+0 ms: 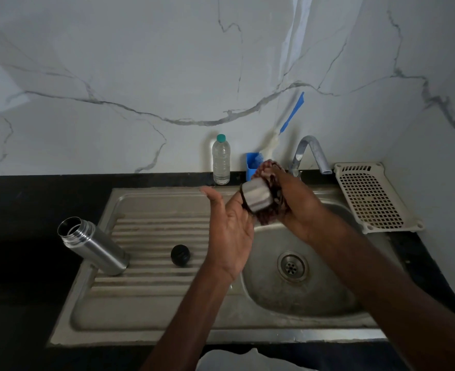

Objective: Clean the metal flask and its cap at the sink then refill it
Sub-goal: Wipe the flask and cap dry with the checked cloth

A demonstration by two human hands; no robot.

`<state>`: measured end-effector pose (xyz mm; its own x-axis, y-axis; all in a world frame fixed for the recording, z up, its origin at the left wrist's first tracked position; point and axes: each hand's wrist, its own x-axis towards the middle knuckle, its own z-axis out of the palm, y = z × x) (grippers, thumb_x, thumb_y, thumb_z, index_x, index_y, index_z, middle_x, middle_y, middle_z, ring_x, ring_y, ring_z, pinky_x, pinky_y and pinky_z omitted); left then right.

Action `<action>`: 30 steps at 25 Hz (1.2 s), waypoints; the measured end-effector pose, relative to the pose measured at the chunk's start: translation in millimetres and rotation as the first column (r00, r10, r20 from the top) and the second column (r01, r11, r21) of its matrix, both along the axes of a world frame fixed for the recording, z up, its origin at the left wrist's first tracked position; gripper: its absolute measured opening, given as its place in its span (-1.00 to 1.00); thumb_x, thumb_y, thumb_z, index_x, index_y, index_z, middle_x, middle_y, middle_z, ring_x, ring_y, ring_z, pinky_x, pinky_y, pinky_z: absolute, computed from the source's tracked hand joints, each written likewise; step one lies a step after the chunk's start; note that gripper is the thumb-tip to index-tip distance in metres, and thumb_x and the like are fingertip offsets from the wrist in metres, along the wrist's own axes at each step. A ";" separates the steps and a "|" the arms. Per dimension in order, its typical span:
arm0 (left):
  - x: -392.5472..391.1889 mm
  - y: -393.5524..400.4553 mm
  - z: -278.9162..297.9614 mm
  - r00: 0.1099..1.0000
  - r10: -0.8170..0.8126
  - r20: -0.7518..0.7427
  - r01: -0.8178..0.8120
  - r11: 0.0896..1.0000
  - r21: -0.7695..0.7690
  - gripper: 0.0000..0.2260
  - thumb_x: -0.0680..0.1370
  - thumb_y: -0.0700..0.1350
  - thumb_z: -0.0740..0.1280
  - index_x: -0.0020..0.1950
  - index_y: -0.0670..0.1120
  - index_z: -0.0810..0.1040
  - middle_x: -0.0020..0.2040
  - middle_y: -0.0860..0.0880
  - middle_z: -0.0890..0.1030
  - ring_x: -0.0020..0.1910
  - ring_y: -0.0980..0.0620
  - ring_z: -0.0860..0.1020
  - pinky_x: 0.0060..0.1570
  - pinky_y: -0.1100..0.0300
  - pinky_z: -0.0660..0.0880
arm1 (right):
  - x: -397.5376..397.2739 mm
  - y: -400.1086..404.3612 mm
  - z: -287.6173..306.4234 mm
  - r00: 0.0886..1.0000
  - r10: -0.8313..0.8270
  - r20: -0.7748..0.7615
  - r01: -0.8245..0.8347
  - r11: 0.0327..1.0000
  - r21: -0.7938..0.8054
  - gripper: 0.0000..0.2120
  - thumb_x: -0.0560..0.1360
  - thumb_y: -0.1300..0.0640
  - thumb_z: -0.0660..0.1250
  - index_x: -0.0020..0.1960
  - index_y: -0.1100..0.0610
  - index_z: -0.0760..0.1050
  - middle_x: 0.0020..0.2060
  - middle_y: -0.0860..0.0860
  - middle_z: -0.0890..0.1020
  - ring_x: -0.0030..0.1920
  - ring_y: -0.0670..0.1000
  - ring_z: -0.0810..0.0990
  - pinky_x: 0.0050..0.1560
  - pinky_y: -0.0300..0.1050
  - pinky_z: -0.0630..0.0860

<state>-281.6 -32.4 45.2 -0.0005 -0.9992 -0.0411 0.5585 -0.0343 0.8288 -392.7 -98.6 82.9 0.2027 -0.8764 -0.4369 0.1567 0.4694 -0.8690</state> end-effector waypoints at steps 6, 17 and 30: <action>-8.8 -10.2 5.3 0.991 0.016 0.133 -0.020 0.999 0.033 -0.08 0.51 0.51 -0.15 0.63 -0.09 0.34 0.52 -0.03 0.51 0.54 0.06 0.42 0.64 -0.01 0.17 | 12.0 35.1 -42.1 0.826 -0.331 -0.455 -0.234 0.534 -0.813 -0.69 0.72 0.13 0.19 0.44 0.13 0.45 0.39 0.00 0.51 0.43 -0.15 0.44 0.41 -0.24 0.37; 12.0 -9.0 8.6 0.960 0.038 0.276 -0.030 0.999 -0.033 -0.15 0.54 0.45 -0.14 0.56 -0.06 0.42 0.45 -0.03 0.58 0.48 0.07 0.50 0.52 0.05 0.37 | 9.4 34.6 -18.8 0.687 -0.291 -0.666 -0.557 0.378 -0.740 -0.71 0.65 0.17 0.24 0.34 0.14 0.52 0.30 0.02 0.57 0.37 0.03 0.49 0.43 -0.03 0.42; 8.9 -13.7 5.8 0.866 0.096 0.491 -0.093 0.995 -0.031 0.02 0.43 0.63 0.00 0.57 -0.14 0.32 0.52 -0.18 0.44 0.52 -0.03 0.43 0.55 -0.01 0.35 | 26.3 21.8 -20.1 0.841 -0.069 0.537 0.056 0.998 0.041 -0.60 0.73 0.01 0.09 0.44 0.18 0.46 0.35 0.24 0.58 0.37 0.24 0.55 0.35 0.16 0.53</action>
<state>-272.7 -46.1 51.0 0.1122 -0.9937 -0.0049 0.0789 0.0040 0.9969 -366.4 -76.8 62.8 0.3566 -0.8864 -0.2951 0.6259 0.4612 -0.6289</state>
